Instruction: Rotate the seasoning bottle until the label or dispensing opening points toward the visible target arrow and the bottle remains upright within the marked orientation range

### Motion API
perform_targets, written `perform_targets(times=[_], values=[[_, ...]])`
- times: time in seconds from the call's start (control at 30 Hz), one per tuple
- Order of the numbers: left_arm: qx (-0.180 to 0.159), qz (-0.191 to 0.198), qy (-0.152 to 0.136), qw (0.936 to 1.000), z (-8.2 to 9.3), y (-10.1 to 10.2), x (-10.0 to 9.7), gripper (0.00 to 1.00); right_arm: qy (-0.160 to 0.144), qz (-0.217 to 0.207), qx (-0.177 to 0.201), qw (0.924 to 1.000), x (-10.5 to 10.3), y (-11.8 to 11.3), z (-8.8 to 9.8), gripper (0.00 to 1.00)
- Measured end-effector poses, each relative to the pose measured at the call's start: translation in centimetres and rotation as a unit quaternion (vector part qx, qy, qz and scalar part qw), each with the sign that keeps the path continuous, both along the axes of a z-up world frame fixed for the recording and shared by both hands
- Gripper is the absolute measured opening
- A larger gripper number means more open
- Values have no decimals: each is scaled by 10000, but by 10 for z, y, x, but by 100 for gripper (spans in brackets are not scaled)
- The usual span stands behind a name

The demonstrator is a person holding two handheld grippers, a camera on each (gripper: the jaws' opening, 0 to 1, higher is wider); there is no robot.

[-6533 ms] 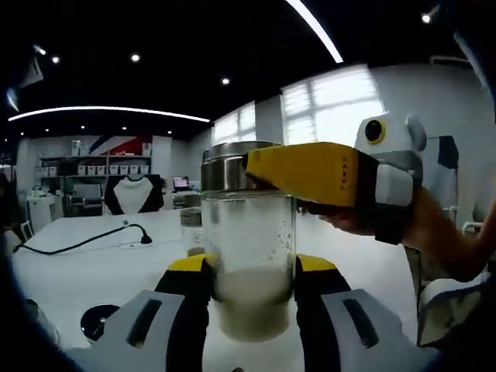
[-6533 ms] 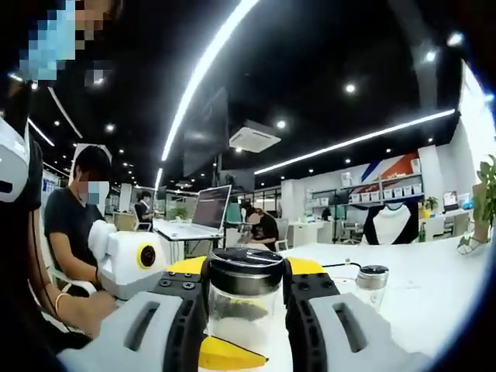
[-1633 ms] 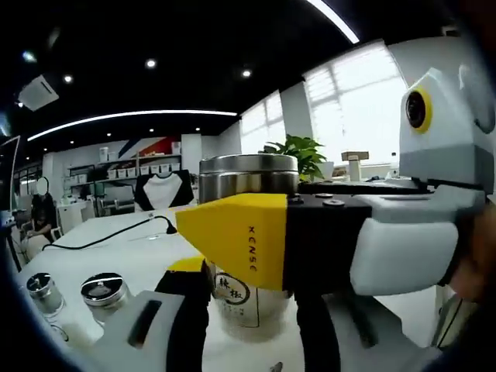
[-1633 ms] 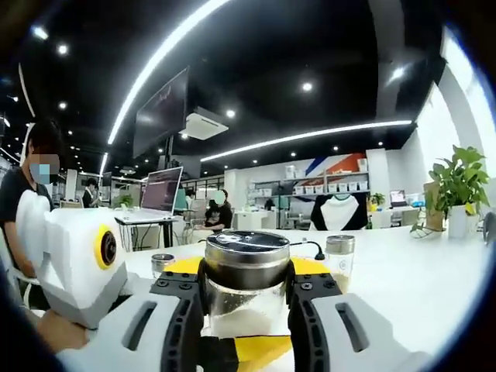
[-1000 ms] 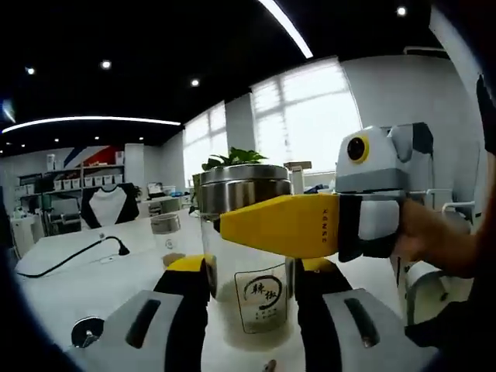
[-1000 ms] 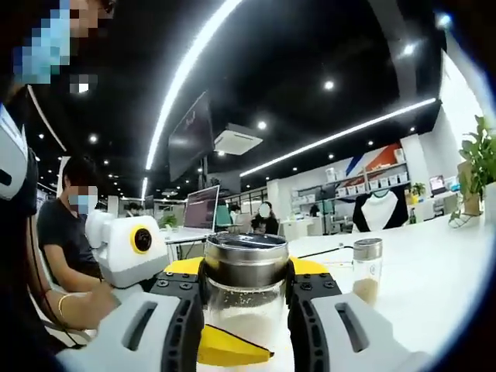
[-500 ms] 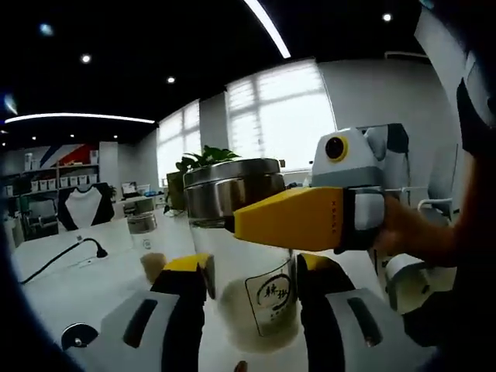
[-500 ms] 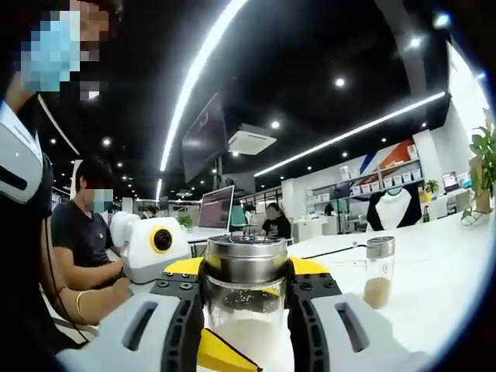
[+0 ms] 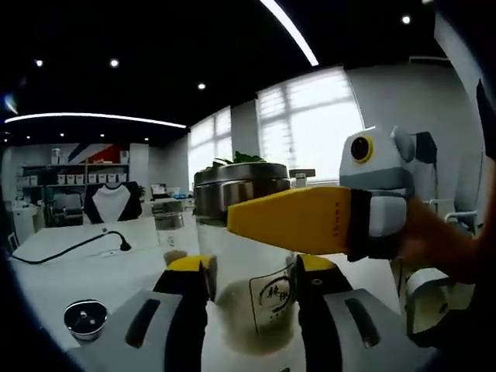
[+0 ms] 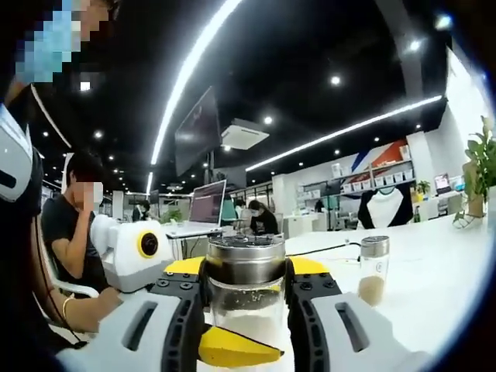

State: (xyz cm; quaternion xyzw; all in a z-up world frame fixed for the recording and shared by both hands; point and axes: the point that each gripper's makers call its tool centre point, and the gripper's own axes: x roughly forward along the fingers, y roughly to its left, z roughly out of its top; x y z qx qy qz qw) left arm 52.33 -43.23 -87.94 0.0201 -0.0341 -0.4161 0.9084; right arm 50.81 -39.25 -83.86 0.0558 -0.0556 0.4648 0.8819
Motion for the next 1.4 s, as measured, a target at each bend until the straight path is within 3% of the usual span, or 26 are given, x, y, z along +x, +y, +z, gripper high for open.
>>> perform_targets(times=[0.07,0.13,0.23,0.4,0.47,0.77,0.93,1.27,1.4], values=[[62,27,-2,10000,-1,1,0,46,65,-198,-89,9997,3,2,-3,39],[188,150,-73,9997,-1,2,2,46,385,-441,-72,9983,5,4,-9,44],[57,375,-120,9992,2,7,5,46,626,-591,-158,9962,4,10,-18,49],[32,687,-164,9975,3,13,7,45,446,-841,-229,9952,6,10,-13,45],[222,864,-246,9957,1,14,7,45,379,-935,-256,9946,9,9,-10,45],[87,988,-100,9950,-7,12,11,46,367,-1023,-257,9937,18,5,-9,39],[56,1019,-38,9948,-9,13,15,46,145,-1056,-308,9938,18,8,-11,38],[351,1016,-27,9942,-18,21,21,47,380,-829,10,9958,27,12,-18,38],[590,1152,-98,9915,-23,24,21,47,348,-879,-101,9955,31,15,-22,38]])
